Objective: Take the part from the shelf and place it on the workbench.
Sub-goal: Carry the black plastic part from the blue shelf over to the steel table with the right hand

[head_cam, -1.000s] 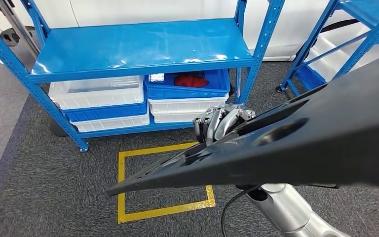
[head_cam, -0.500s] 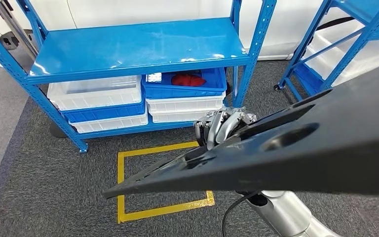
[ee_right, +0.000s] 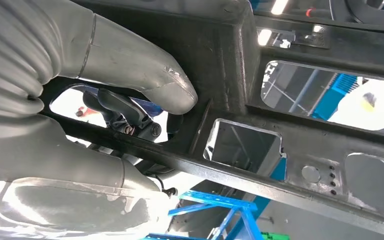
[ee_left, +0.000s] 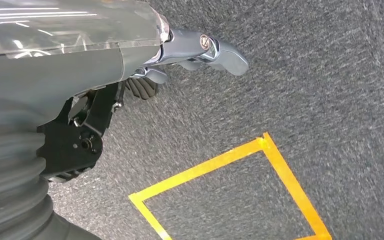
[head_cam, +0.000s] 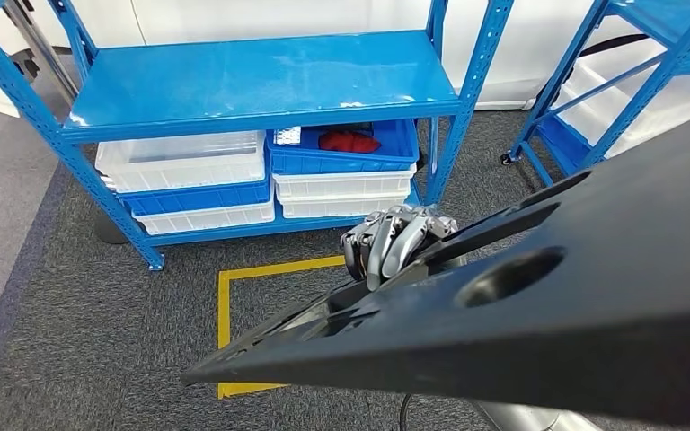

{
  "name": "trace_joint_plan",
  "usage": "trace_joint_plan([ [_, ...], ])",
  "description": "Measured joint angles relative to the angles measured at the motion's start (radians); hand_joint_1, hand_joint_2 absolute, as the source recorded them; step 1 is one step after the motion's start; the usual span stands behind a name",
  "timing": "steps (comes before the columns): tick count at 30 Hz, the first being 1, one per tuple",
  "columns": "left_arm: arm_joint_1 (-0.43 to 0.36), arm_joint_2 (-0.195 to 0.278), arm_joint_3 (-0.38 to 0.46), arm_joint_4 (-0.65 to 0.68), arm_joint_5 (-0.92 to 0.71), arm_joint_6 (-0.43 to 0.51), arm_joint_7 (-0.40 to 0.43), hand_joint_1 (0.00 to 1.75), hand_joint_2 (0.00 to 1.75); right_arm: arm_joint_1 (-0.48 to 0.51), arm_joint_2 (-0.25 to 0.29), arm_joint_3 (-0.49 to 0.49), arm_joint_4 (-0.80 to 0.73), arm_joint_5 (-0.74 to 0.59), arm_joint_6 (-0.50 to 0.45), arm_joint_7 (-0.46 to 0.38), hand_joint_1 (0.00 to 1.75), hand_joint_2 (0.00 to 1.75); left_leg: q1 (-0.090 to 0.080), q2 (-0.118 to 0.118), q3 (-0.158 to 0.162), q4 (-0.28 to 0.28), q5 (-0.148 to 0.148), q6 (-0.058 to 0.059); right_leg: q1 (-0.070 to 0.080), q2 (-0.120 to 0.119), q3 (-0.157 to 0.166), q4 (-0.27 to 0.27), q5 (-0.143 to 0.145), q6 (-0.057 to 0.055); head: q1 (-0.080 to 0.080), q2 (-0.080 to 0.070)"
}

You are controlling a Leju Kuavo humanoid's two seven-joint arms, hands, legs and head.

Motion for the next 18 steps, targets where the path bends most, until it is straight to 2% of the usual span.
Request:
trace_joint_plan([
  [1, 0.001, 0.0, 0.0, 0.0, 0.0, 0.0, 0.0, 0.0, 1.75, 0.0, 0.003, -0.003, 0.0, -0.001, 0.006, 0.002, 1.75, 1.75, -0.002, 0.004, -0.001, 0.0, 0.001, -0.005, 0.004, -0.007, 0.012, -0.029, 0.004, -0.006, 0.0, 0.0],
  [2, 0.002, -0.001, 0.0, 0.0, 0.0, 0.001, 0.001, 0.0, 1.75, 0.0, 0.006, -0.005, 0.0, -0.002, 0.012, 0.003, 1.75, 1.75, -0.003, 0.009, -0.002, -0.001, 0.003, -0.011, 0.008, -0.007, 0.01, -0.036, 0.003, -0.011, 0.0, 0.0],
  [4, 0.002, 0.0, 0.0, 0.0, 0.0, 0.001, 0.001, 0.0, 1.75, -0.001, 0.008, -0.009, 0.0, -0.004, 0.02, 0.003, 1.75, 1.75, -0.003, 0.019, -0.002, -0.002, 0.002, -0.022, 0.005, 0.008, 0.005, -0.041, 0.012, -0.023, 0.0, 0.0],
  [5, 0.002, 0.0, 0.0, 0.0, 0.0, 0.001, 0.001, 0.0, 1.75, -0.001, 0.008, -0.009, 0.0, -0.005, 0.023, 0.003, 1.75, 1.75, -0.003, 0.018, -0.006, 0.009, -0.009, -0.027, 0.003, 0.015, 0.005, -0.045, 0.017, -0.03, 0.0, 0.0],
  [7, 0.002, 0.0, 0.0, 0.0, 0.0, 0.001, 0.003, 0.0, 1.75, -0.002, 0.011, -0.01, 0.0, -0.005, 0.027, 0.003, 1.75, 1.75, -0.001, 0.005, -0.04, 0.092, -0.066, -0.032, 0.0, 0.026, 0.003, -0.05, 0.025, -0.041, 0.0, 0.0],
  [9, 0.003, 0.0, 0.0, 0.0, -0.002, 0.001, 0.004, 0.0, 1.75, -0.001, 0.012, -0.01, 0.001, -0.006, 0.028, 0.003, 1.75, 1.75, -0.001, -0.004, -0.097, 0.227, -0.13, -0.034, 0.004, 0.039, -0.003, -0.048, 0.029, -0.046, 0.0, 0.0],
  [10, 0.003, -0.001, 0.0, 0.0, -0.002, 0.001, 0.004, 0.0, 1.75, -0.001, 0.012, -0.01, 0.001, -0.006, 0.029, 0.003, 1.75, 1.75, -0.001, -0.005, -0.115, 0.271, -0.143, -0.034, 0.005, 0.047, -0.006, -0.046, 0.03, -0.047, 0.0, 0.0],
  [11, 0.003, 0.0, 0.0, 0.0, -0.002, 0.001, 0.004, 0.0, 1.75, 0.0, 0.012, -0.01, 0.001, -0.006, 0.029, 0.003, 1.75, 1.75, -0.001, -0.005, -0.116, 0.279, -0.135, -0.033, 0.007, 0.055, -0.008, -0.043, 0.03, -0.048, 0.0, 0.0],
  [12, 0.003, 0.0, 0.0, 0.0, -0.002, 0.001, 0.004, 0.0, 1.75, 0.0, 0.012, -0.01, 0.001, -0.006, 0.029, 0.003, 1.75, 1.75, -0.001, -0.007, -0.097, 0.245, -0.11, -0.03, 0.008, 0.064, -0.01, -0.04, 0.03, -0.047, 0.0, 0.0],
  [13, 0.003, 0.0, 0.0, 0.0, -0.001, 0.001, 0.004, 0.0, 1.75, -0.001, 0.012, -0.01, 0.001, -0.006, 0.028, 0.003, 1.75, 1.75, -0.001, -0.015, -0.062, 0.178, -0.074, -0.026, 0.009, 0.073, -0.011, -0.038, 0.031, -0.047, 0.0, 0.0],
  [15, 0.002, 0.0, 0.0, 0.0, -0.001, 0.001, 0.005, 0.0, 1.75, -0.001, 0.013, -0.01, 0.001, -0.006, 0.028, 0.004, 1.75, 1.75, -0.001, -0.043, 0.004, 0.049, -0.031, -0.017, 0.011, 0.09, -0.014, -0.033, 0.032, -0.042, 0.0, 0.0],
  [16, 0.002, 0.001, 0.0, 0.0, -0.002, 0.001, 0.005, 0.0, 1.75, -0.002, 0.013, -0.01, 0.001, -0.006, 0.028, 0.004, 1.75, 1.75, -0.003, -0.053, 0.02, 0.014, -0.025, -0.015, 0.01, 0.097, -0.018, -0.032, 0.034, -0.037, 0.0, 0.0],
  [17, 0.002, 0.001, 0.0, 0.0, -0.002, 0.001, 0.006, 0.0, 1.75, -0.002, 0.014, -0.01, 0.001, -0.005, 0.028, 0.004, 1.75, 1.75, -0.005, -0.056, 0.024, 0.004, -0.027, -0.013, 0.008, 0.103, -0.022, -0.031, 0.037, -0.03, 0.0, 0.0],
  [18, 0.002, 0.001, 0.0, 0.0, -0.003, 0.0, 0.007, 0.0, 1.75, -0.003, 0.014, -0.01, 0.001, -0.005, 0.027, 0.004, 1.75, 1.75, -0.006, -0.05, 0.024, -0.001, -0.024, -0.012, 0.005, 0.11, -0.026, -0.032, 0.041, -0.024, 0.0, 0.0],
])
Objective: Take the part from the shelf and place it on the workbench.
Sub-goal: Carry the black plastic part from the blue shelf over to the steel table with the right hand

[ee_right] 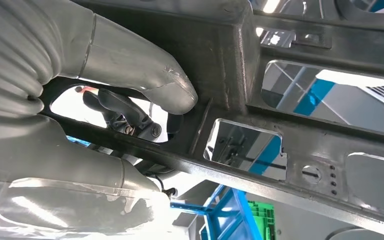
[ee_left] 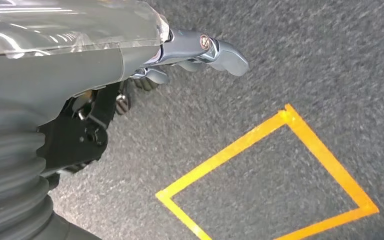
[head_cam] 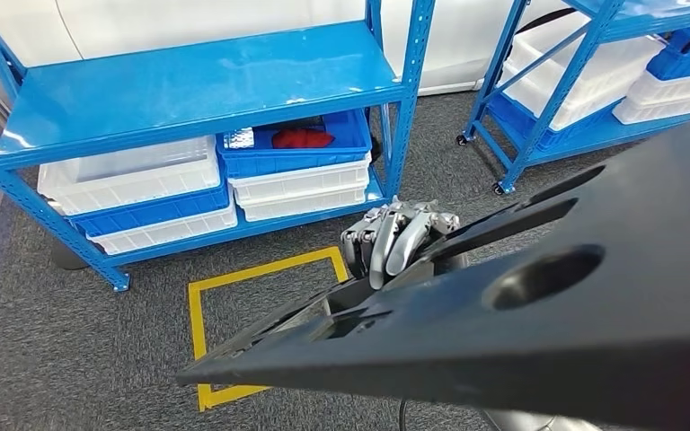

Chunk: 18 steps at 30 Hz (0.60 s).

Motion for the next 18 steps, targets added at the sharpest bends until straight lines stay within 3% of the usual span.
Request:
trace_joint_plan([
  [1, -0.001, -0.001, 0.0, 0.0, 0.001, 0.0, 0.001, 0.0, 1.75, -0.001, 0.0, 0.0, 0.0, 0.002, -0.002, 0.0, 1.75, 1.75, 0.002, 0.007, 0.0, -0.005, 0.005, 0.005, -0.001, 0.003, -0.002, 0.0, 0.001, 0.006, 0.0, 0.0],
  [3, -0.002, -0.002, 0.0, 0.0, 0.002, -0.001, 0.003, 0.0, 1.75, -0.006, -0.002, 0.0, -0.003, 0.015, -0.013, 0.0, 1.75, 1.75, 0.007, 0.025, 0.003, -0.017, 0.015, 0.015, 0.0, -0.017, -0.019, 0.032, -0.023, 0.018, 0.0, 0.0],
  [6, 0.0, -0.002, 0.008, 0.0, 0.002, 0.01, 0.009, 0.0, 1.75, -0.009, -0.011, 0.001, -0.013, 0.046, -0.037, -0.009, 1.75, 1.75, 0.009, 0.053, 0.0, -0.022, 0.02, 0.022, -0.007, -0.06, -0.099, 0.205, -0.115, 0.032, 0.0, 0.0],
  [8, 0.001, -0.002, 0.017, 0.0, 0.002, 0.024, 0.006, 0.0, 1.75, -0.009, -0.023, 0.002, -0.017, 0.058, -0.053, -0.019, 1.75, 1.75, 0.009, 0.071, -0.001, -0.021, 0.019, 0.022, -0.015, -0.068, -0.128, 0.273, -0.129, 0.04, 0.0, 0.0],
  [9, 0.001, -0.003, 0.021, 0.0, 0.002, 0.033, -0.001, 0.0, 1.75, -0.009, -0.03, 0.003, -0.022, 0.062, -0.064, -0.023, 1.75, 1.75, 0.01, 0.08, -0.001, -0.02, 0.019, 0.021, -0.018, -0.073, -0.113, 0.249, -0.109, 0.043, 0.0, 0.0],
  [11, 0.0, -0.005, 0.025, 0.0, 0.002, 0.056, -0.026, 0.0, 1.75, -0.01, -0.044, 0.007, -0.04, 0.071, -0.094, -0.023, 1.75, 1.75, 0.01, 0.096, 0.0, -0.017, 0.016, 0.015, -0.022, -0.097, -0.04, 0.116, -0.051, 0.044, 0.0, 0.0],
  [13, 0.0, -0.006, 0.024, 0.0, 0.002, 0.073, -0.054, 0.0, 1.75, -0.003, -0.065, 0.01, -0.068, 0.084, -0.128, -0.028, 1.75, 1.75, 0.007, 0.108, 0.001, -0.013, 0.012, 0.003, -0.018, -0.123, 0.014, 0.011, -0.021, 0.035, 0.0, 0.0],
  [14, 0.0, -0.005, 0.022, 0.0, 0.002, 0.076, -0.063, 0.0, 1.75, 0.007, -0.078, 0.01, -0.084, 0.095, -0.139, -0.036, 1.75, 1.75, 0.005, 0.112, 0.002, -0.012, 0.011, -0.004, -0.014, -0.128, 0.019, -0.005, -0.022, 0.029, 0.0, 0.0],
  [16, 0.003, -0.004, 0.014, 0.0, 0.002, 0.07, -0.073, 0.0, 1.75, 0.051, -0.111, 0.004, -0.126, 0.126, -0.145, -0.053, 1.75, 1.75, 0.005, 0.121, 0.006, -0.016, 0.01, -0.016, -0.011, -0.113, 0.017, -0.006, -0.02, 0.016, 0.0, 0.0],
  [18, 0.006, 0.001, 0.006, 0.0, 0.003, 0.057, -0.075, 0.0, 1.75, 0.104, -0.131, -0.008, -0.165, 0.162, -0.127, -0.059, 1.75, 1.75, 0.009, 0.107, 0.001, 0.005, -0.012, -0.027, -0.013, -0.098, 0.017, -0.012, -0.015, 0.002, 0.0, 0.0],
])
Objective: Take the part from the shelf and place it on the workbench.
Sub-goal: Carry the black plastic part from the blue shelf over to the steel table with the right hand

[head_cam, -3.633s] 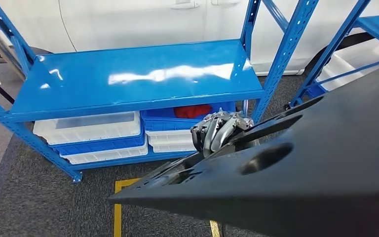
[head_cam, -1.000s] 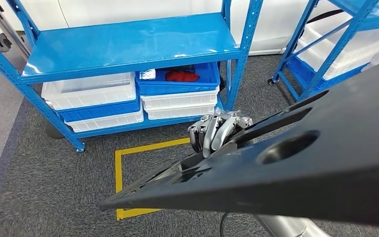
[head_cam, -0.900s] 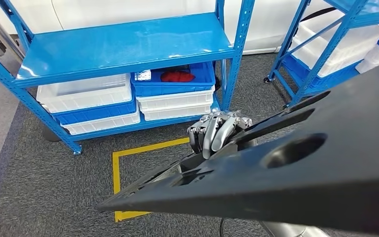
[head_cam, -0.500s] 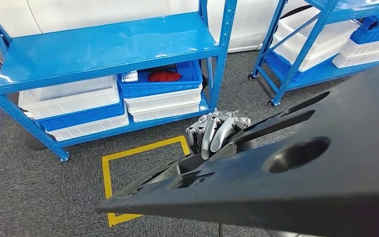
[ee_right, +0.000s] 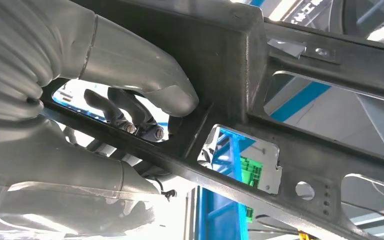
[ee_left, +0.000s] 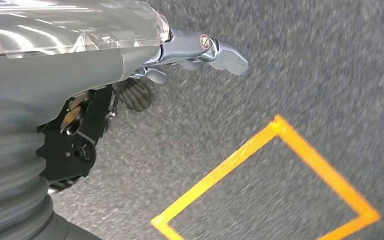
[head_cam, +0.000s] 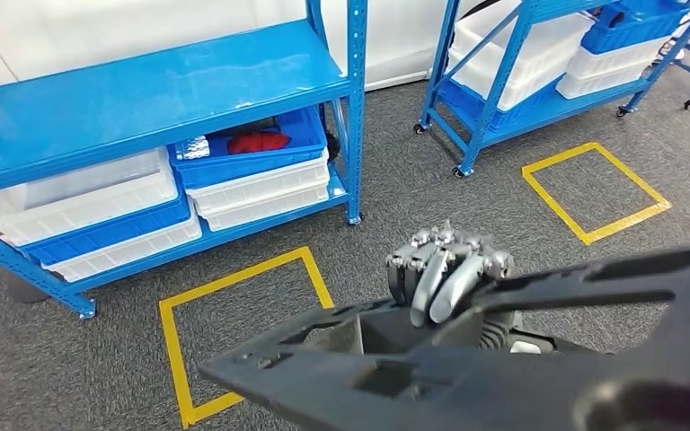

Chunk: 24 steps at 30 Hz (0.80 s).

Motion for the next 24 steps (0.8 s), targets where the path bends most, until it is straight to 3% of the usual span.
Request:
trace_joint_plan([
  [1, 0.001, 0.002, -0.003, 0.0, 0.0, -0.006, 0.0, 0.0, 1.75, 0.018, -0.003, -0.005, -0.014, 0.016, 0.013, 0.0, 1.75, 1.75, 0.002, -0.017, -0.015, 0.037, -0.026, -0.003, -0.002, 0.009, 0.0, -0.002, 0.003, -0.007, 0.0, 0.0],
  [3, 0.005, 0.004, -0.008, 0.0, -0.001, -0.013, 0.0, 0.0, 1.75, 0.045, -0.002, -0.01, -0.032, 0.043, 0.029, 0.0, 1.75, 1.75, 0.002, -0.05, -0.072, 0.171, -0.097, -0.003, 0.001, 0.029, -0.002, -0.002, 0.005, -0.015, 0.0, 0.0],
  [4, 0.008, 0.004, -0.01, 0.0, -0.001, -0.015, 0.0, 0.0, 1.75, 0.058, -0.002, -0.01, -0.038, 0.053, 0.032, 0.0, 1.75, 1.75, 0.002, -0.057, -0.101, 0.236, -0.122, -0.003, 0.004, 0.04, -0.003, -0.001, 0.005, -0.017, 0.0, 0.0],
  [5, 0.01, 0.005, -0.011, 0.0, -0.002, -0.016, -0.001, 0.0, 1.75, 0.071, -0.002, -0.01, -0.042, 0.06, 0.032, 0.0, 1.75, 1.75, 0.002, -0.061, -0.118, 0.274, -0.128, -0.001, 0.006, 0.052, -0.003, 0.0, 0.005, -0.018, 0.0, 0.0],
  [6, 0.011, 0.005, -0.012, 0.0, -0.002, -0.017, -0.001, 0.0, 1.75, 0.081, -0.002, -0.011, -0.046, 0.064, 0.03, 0.0, 1.75, 1.75, 0.001, -0.063, -0.117, 0.27, -0.113, 0.002, 0.009, 0.065, -0.003, 0.002, 0.005, -0.018, 0.0, 0.0],
  [7, 0.012, 0.005, -0.013, 0.0, -0.002, -0.017, -0.001, 0.0, 1.75, 0.087, -0.003, -0.011, -0.049, 0.066, 0.029, 0.0, 1.75, 1.75, 0.0, -0.066, -0.099, 0.23, -0.084, 0.006, 0.01, 0.077, -0.003, 0.003, 0.005, -0.018, 0.0, 0.0],
  [9, 0.013, 0.006, -0.015, 0.0, 0.0, -0.018, -0.001, 0.0, 1.75, 0.096, -0.002, -0.011, -0.057, 0.069, 0.026, 0.0, 1.75, 1.75, -0.001, -0.096, -0.034, 0.087, -0.017, 0.019, 0.013, 0.099, -0.002, 0.006, 0.005, -0.016, 0.0, 0.0],
  [11, 0.012, 0.008, -0.016, 0.0, -0.002, -0.018, -0.002, 0.0, 1.75, 0.101, -0.002, -0.012, -0.063, 0.069, 0.025, 0.0, 1.75, 1.75, -0.003, -0.123, 0.005, -0.001, 0.008, 0.025, 0.012, 0.118, -0.007, 0.008, 0.008, -0.008, 0.0, 0.0],
  [13, 0.01, 0.009, -0.016, 0.0, -0.004, -0.018, -0.003, 0.0, 1.75, 0.106, -0.002, -0.012, -0.068, 0.07, 0.024, 0.0, 1.75, 1.75, -0.006, -0.116, 0.01, -0.013, 0.008, 0.028, 0.008, 0.135, -0.014, 0.006, 0.014, 0.005, 0.0, 0.0],
  [14, 0.009, 0.008, -0.017, 0.0, -0.003, -0.018, -0.003, 0.0, 1.75, 0.109, -0.002, -0.013, -0.07, 0.07, 0.024, 0.0, 1.75, 1.75, -0.004, -0.106, 0.011, -0.019, 0.013, 0.033, 0.007, 0.134, -0.016, 0.008, 0.013, 0.011, 0.0, 0.0],
  [16, 0.008, 0.007, -0.017, 0.001, -0.001, -0.019, -0.004, 0.0, 1.75, 0.112, -0.003, -0.014, -0.076, 0.07, 0.023, 0.0, 1.75, 1.75, 0.0, -0.084, 0.015, -0.031, 0.022, 0.044, 0.009, 0.099, -0.038, 0.052, -0.018, 0.021, 0.0, 0.0],
  [18, 0.01, 0.007, -0.017, 0.001, 0.0, -0.019, -0.005, 0.0, 1.75, 0.114, -0.003, -0.015, -0.079, 0.071, 0.023, 0.0, 1.75, 1.75, 0.0, -0.061, 0.014, -0.036, 0.025, 0.049, 0.005, 0.048, -0.096, 0.173, -0.084, 0.029, 0.0, 0.0],
  [20, 0.013, 0.007, -0.017, 0.001, 0.0, -0.019, -0.005, 0.0, 1.75, 0.117, -0.003, -0.015, -0.079, 0.071, 0.023, 0.0, 1.75, 1.75, -0.002, -0.038, 0.013, -0.035, 0.025, 0.05, -0.003, 0.032, -0.146, 0.279, -0.121, 0.039, 0.0, 0.0],
  [21, 0.013, 0.007, -0.017, 0.001, 0.0, -0.019, -0.005, 0.0, 1.75, 0.118, -0.003, -0.015, -0.079, 0.071, 0.023, 0.0, 1.75, 1.75, -0.002, -0.028, 0.013, -0.035, 0.024, 0.049, -0.008, 0.028, -0.146, 0.283, -0.111, 0.043, 0.0, 0.0],
  [22, 0.013, 0.006, -0.017, 0.001, 0.0, -0.02, -0.005, 0.0, 1.75, 0.118, -0.003, -0.015, -0.079, 0.071, 0.023, 0.0, 1.75, 1.75, -0.001, -0.018, 0.014, -0.034, 0.022, 0.046, -0.011, 0.022, -0.124, 0.244, -0.085, 0.046, 0.0, 0.0],
  [24, 0.011, 0.006, -0.017, 0.001, 0.0, -0.02, -0.007, 0.0, 1.75, 0.119, -0.003, -0.015, -0.079, 0.071, 0.024, 0.0, 1.75, 1.75, -0.002, -0.002, 0.017, -0.029, 0.017, 0.038, -0.014, -0.01, -0.045, 0.103, -0.027, 0.047, 0.0, 0.0],
])
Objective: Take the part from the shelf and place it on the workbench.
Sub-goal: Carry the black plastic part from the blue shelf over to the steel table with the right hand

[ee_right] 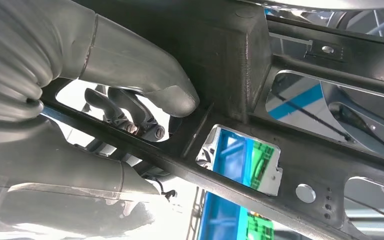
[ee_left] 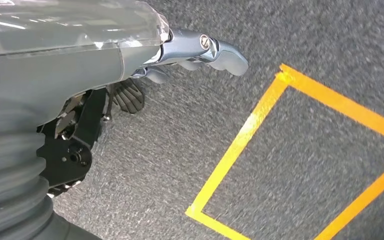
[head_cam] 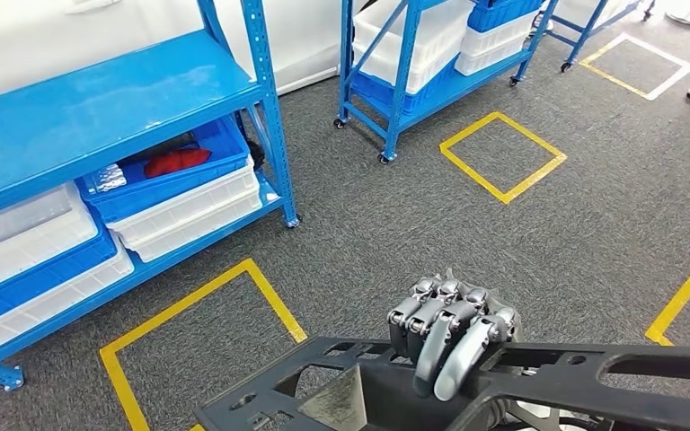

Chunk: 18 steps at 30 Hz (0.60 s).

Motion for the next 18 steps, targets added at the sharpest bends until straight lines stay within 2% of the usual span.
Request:
trace_joint_plan([
  [1, 0.0, 0.0, 0.0, 0.0, 0.0, 0.0, -0.002, 0.0, 1.75, 0.001, 0.001, 0.0, -0.001, 0.001, 0.002, 0.0, 1.75, 1.75, -0.002, 0.006, 0.001, 0.004, -0.004, -0.006, 0.001, -0.016, 0.03, -0.056, 0.016, -0.004, 0.0, 0.0],
  [2, -0.001, 0.0, 0.0, 0.0, 0.0, -0.001, -0.005, 0.0, 1.75, 0.005, 0.002, -0.002, -0.001, 0.001, 0.006, 0.0, 1.75, 1.75, -0.004, 0.012, 0.002, 0.006, -0.006, -0.012, 0.004, -0.025, 0.044, -0.087, 0.021, -0.01, 0.0, 0.0],
  [3, -0.001, 0.0, 0.0, 0.0, 0.0, 0.001, -0.008, 0.0, 1.75, 0.011, 0.005, -0.006, -0.002, 0.003, 0.015, 0.0, 1.75, 1.75, -0.006, 0.018, 0.003, 0.007, -0.008, -0.019, 0.008, -0.025, 0.045, -0.093, 0.018, -0.017, 0.0, 0.0],
  [5, -0.002, 0.0, 0.0, 0.0, 0.0, 0.007, -0.013, 0.0, 1.75, 0.029, 0.017, -0.02, -0.003, 0.005, 0.045, 0.0, 1.75, 1.75, -0.003, 0.026, 0.006, 0.007, -0.012, -0.032, 0.01, -0.005, 0.042, -0.095, 0.022, -0.03, 0.0, 0.0],
  [6, -0.002, 0.0, 0.0, 0.0, 0.0, 0.01, -0.016, 0.0, 1.75, 0.037, 0.025, -0.032, -0.003, 0.006, 0.065, 0.0, 1.75, 1.75, -0.001, 0.017, 0.003, 0.016, -0.022, -0.037, 0.008, 0.003, 0.042, -0.098, 0.024, -0.037, 0.0, 0.0],
  [8, -0.001, -0.001, 0.001, 0.0, 0.0, 0.014, -0.021, 0.0, 1.75, 0.049, 0.049, -0.06, -0.002, 0.006, 0.108, 0.0, 1.75, 1.75, 0.004, -0.023, -0.027, 0.09, -0.073, -0.043, 0.005, 0.021, 0.042, -0.103, 0.029, -0.051, 0.0, 0.0],
  [10, 0.001, -0.002, 0.002, 0.0, -0.002, 0.016, -0.025, 0.0, 1.75, 0.054, 0.077, -0.09, 0.006, 0.002, 0.148, 0.0, 1.75, 1.75, 0.003, -0.053, -0.088, 0.227, -0.14, -0.043, 0.01, 0.041, 0.039, -0.103, 0.031, -0.058, 0.0, 0.0],
  [11, 0.002, -0.001, 0.002, 0.0, -0.002, 0.016, -0.025, 0.0, 1.75, 0.057, 0.091, -0.107, 0.013, 0.001, 0.161, 0.0, 1.75, 1.75, 0.003, -0.058, -0.113, 0.281, -0.158, -0.042, 0.012, 0.052, 0.038, -0.102, 0.031, -0.059, 0.0, 0.0],
  [12, 0.001, 0.0, 0.003, 0.0, -0.002, 0.015, -0.025, 0.0, 1.75, 0.061, 0.104, -0.127, 0.021, 0.0, 0.171, 0.0, 1.75, 1.75, 0.003, -0.06, -0.124, 0.303, -0.155, -0.041, 0.014, 0.064, 0.038, -0.101, 0.031, -0.06, 0.0, 0.0],
  [13, -0.001, 0.001, 0.003, 0.0, -0.001, 0.014, -0.022, 0.0, 1.75, 0.067, 0.117, -0.151, 0.029, 0.001, 0.178, 0.0, 1.75, 1.75, 0.003, -0.062, -0.117, 0.285, -0.133, -0.039, 0.015, 0.075, 0.038, -0.1, 0.031, -0.06, 0.0, 0.0],
  [14, -0.003, 0.002, 0.003, 0.0, -0.001, 0.013, -0.018, 0.0, 1.75, 0.076, 0.128, -0.177, 0.035, 0.002, 0.186, 0.0, 1.75, 1.75, 0.003, -0.068, -0.093, 0.23, -0.096, -0.035, 0.015, 0.086, 0.04, -0.099, 0.031, -0.059, 0.0, 0.0],
  [16, -0.009, 0.006, 0.003, 0.0, 0.0, 0.016, -0.01, 0.0, 1.75, 0.091, 0.145, -0.231, 0.048, 0.001, 0.208, 0.0, 1.75, 1.75, 0.004, -0.1, -0.034, 0.09, -0.034, -0.028, 0.016, 0.106, 0.038, -0.094, 0.031, -0.054, 0.0, 0.0],
  [17, -0.012, 0.008, 0.004, 0.0, -0.003, 0.022, -0.008, 0.0, 1.75, 0.095, 0.151, -0.254, 0.058, -0.001, 0.218, 0.001, 1.75, 1.75, 0.004, -0.114, -0.015, 0.044, -0.02, -0.025, 0.016, 0.115, 0.035, -0.092, 0.033, -0.048, 0.0, 0.0],
  [18, -0.015, 0.01, 0.004, 0.0, -0.006, 0.029, -0.008, 0.0, 1.75, 0.097, 0.156, -0.274, 0.07, -0.002, 0.224, 0.001, 1.75, 1.75, 0.003, -0.122, -0.007, 0.023, -0.018, -0.022, 0.015, 0.124, 0.031, -0.092, 0.035, -0.041, 0.0, 0.0],
])
